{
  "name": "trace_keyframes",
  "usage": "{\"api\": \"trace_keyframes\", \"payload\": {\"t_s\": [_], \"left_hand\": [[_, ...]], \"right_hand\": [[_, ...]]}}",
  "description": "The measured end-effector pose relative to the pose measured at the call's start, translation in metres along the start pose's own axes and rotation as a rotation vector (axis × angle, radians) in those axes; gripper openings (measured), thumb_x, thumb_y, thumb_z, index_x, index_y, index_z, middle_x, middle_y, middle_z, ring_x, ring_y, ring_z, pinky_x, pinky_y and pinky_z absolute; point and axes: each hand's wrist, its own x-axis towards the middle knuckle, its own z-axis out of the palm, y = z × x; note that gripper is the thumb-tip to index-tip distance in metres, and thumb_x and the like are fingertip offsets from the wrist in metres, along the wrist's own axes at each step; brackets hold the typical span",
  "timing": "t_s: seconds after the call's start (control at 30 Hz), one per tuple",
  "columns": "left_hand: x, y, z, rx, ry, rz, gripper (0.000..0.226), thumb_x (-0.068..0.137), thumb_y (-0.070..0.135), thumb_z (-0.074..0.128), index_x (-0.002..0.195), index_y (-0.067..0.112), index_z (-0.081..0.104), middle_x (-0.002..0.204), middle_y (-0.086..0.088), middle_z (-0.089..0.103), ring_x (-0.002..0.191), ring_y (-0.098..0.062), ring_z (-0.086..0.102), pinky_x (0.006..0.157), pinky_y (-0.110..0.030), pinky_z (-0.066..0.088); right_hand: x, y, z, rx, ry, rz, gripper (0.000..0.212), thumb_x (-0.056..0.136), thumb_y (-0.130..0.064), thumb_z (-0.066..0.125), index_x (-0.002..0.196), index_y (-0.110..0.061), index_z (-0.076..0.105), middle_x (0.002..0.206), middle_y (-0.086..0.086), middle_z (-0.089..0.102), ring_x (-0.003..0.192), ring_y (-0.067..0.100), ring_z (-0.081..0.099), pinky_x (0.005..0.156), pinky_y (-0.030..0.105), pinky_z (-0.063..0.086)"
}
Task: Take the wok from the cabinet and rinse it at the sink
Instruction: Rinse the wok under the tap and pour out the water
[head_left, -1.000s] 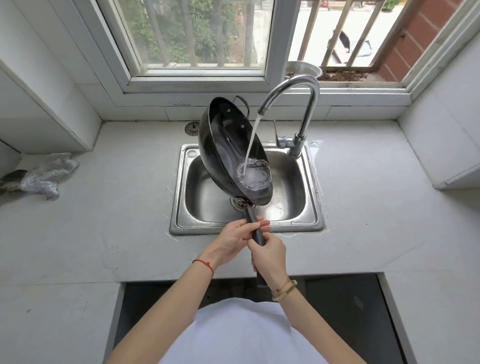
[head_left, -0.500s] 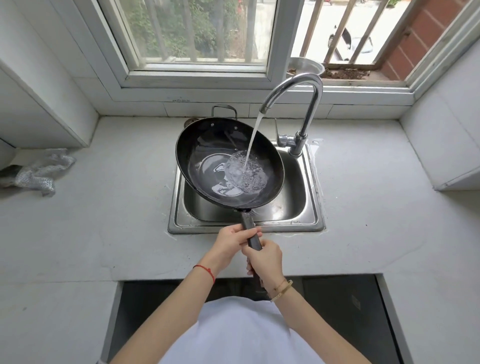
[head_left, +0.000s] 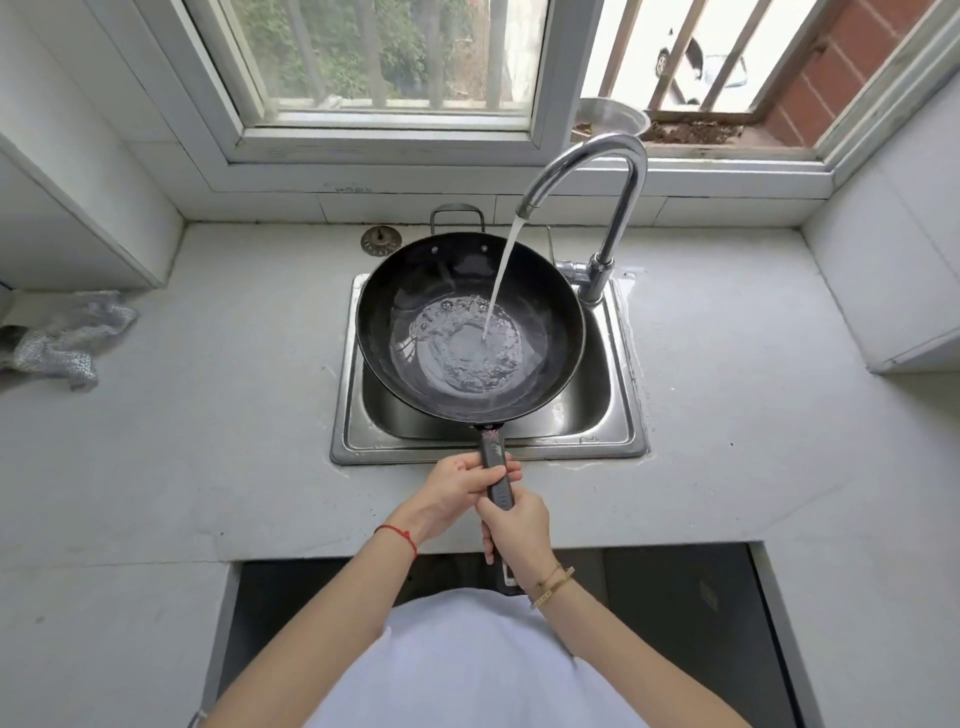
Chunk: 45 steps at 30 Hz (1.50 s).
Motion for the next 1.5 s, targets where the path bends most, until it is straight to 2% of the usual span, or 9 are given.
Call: {"api": "trace_keyframes", "payload": {"t_s": [0.13,0.37,0.87,1.0,1.23,1.33,1.4,1.43,1.5], "left_hand": [[0.003,-0.003,0.000,0.005,-0.007,-0.022,0.023,0.092,-0.006,0.055,0.114,0.000,0.062,0.115,-0.017,0.069,0.102,-0.018,0.070,0.083,-0.023,0.057],[0.008,-0.012,-0.003,-0.001,0.062,-0.039,0.035,0.091,-0.010,0.055,0.125,-0.012,0.054,0.118,-0.021,0.065,0.096,-0.017,0.072,0.078,-0.022,0.058],[-0.001,-0.021,-0.017,-0.012,0.126,-0.069,0.031,0.089,-0.007,0.060,0.119,-0.002,0.061,0.111,-0.013,0.072,0.100,-0.016,0.072,0.082,-0.023,0.057],[-0.003,-0.029,-0.017,0.011,0.159,-0.090,0.025,0.089,-0.006,0.060,0.112,0.000,0.066,0.109,-0.012,0.073,0.101,-0.017,0.072,0.083,-0.023,0.057],[-0.005,-0.029,-0.018,0.031,0.185,-0.097,0.026,0.088,-0.004,0.062,0.113,0.001,0.066,0.111,-0.011,0.074,0.106,-0.020,0.071,0.086,-0.025,0.056],[-0.003,-0.030,-0.018,0.033,0.194,-0.106,0.024,0.089,-0.004,0.061,0.111,0.005,0.066,0.113,-0.012,0.074,0.103,-0.019,0.072,0.085,-0.025,0.057],[-0.003,-0.029,-0.017,0.025,0.203,-0.113,0.026,0.089,-0.005,0.060,0.114,0.004,0.065,0.113,-0.011,0.073,0.102,-0.020,0.071,0.086,-0.028,0.056],[-0.003,-0.029,-0.017,0.050,0.209,-0.118,0.026,0.089,-0.003,0.061,0.113,0.007,0.066,0.113,-0.009,0.074,0.104,-0.021,0.070,0.091,-0.030,0.055],[-0.003,-0.028,-0.015,0.104,0.212,-0.121,0.023,0.089,0.001,0.064,0.108,0.012,0.069,0.110,-0.007,0.075,0.109,-0.022,0.068,0.098,-0.030,0.050]], "right_hand": [[0.001,0.003,0.002,-0.029,-0.018,0.027,0.024,0.088,-0.018,0.061,0.066,-0.009,0.059,0.046,0.006,0.057,0.035,0.021,0.055,0.041,0.031,0.048],[0.006,0.003,-0.003,-0.069,-0.152,0.070,0.022,0.093,-0.017,0.057,0.074,-0.007,0.059,0.047,0.004,0.057,0.033,0.016,0.056,0.036,0.022,0.045],[0.011,0.016,0.005,-0.130,-0.288,0.054,0.021,0.093,-0.015,0.055,0.073,-0.010,0.058,0.041,-0.002,0.057,0.033,0.013,0.057,0.036,0.021,0.045],[0.013,0.021,0.000,-0.168,-0.368,0.072,0.012,0.094,-0.011,0.055,0.084,-0.005,0.059,0.051,0.003,0.060,0.036,0.013,0.059,0.037,0.022,0.047],[0.016,0.020,-0.002,-0.177,-0.442,0.075,0.011,0.094,-0.014,0.056,0.090,-0.005,0.061,0.059,0.007,0.064,0.047,0.019,0.066,0.052,0.032,0.058],[0.020,0.010,-0.010,-0.313,-0.492,0.046,0.017,0.094,-0.027,0.060,0.086,-0.013,0.063,0.071,0.006,0.068,0.063,0.020,0.070,0.062,0.027,0.057],[0.026,0.000,-0.022,-0.457,-0.535,0.011,0.026,0.092,-0.040,0.062,0.083,-0.016,0.063,0.073,-0.001,0.066,0.063,0.011,0.065,0.060,0.016,0.053],[0.032,-0.007,-0.031,-0.501,-0.565,0.009,0.031,0.091,-0.044,0.062,0.087,-0.014,0.066,0.075,-0.002,0.067,0.063,0.010,0.064,0.062,0.016,0.054],[0.048,-0.027,-0.055,-0.577,-0.582,-0.014,0.041,0.090,-0.048,0.063,0.098,-0.008,0.069,0.088,0.004,0.074,0.075,0.016,0.068,0.076,0.027,0.057]]}}
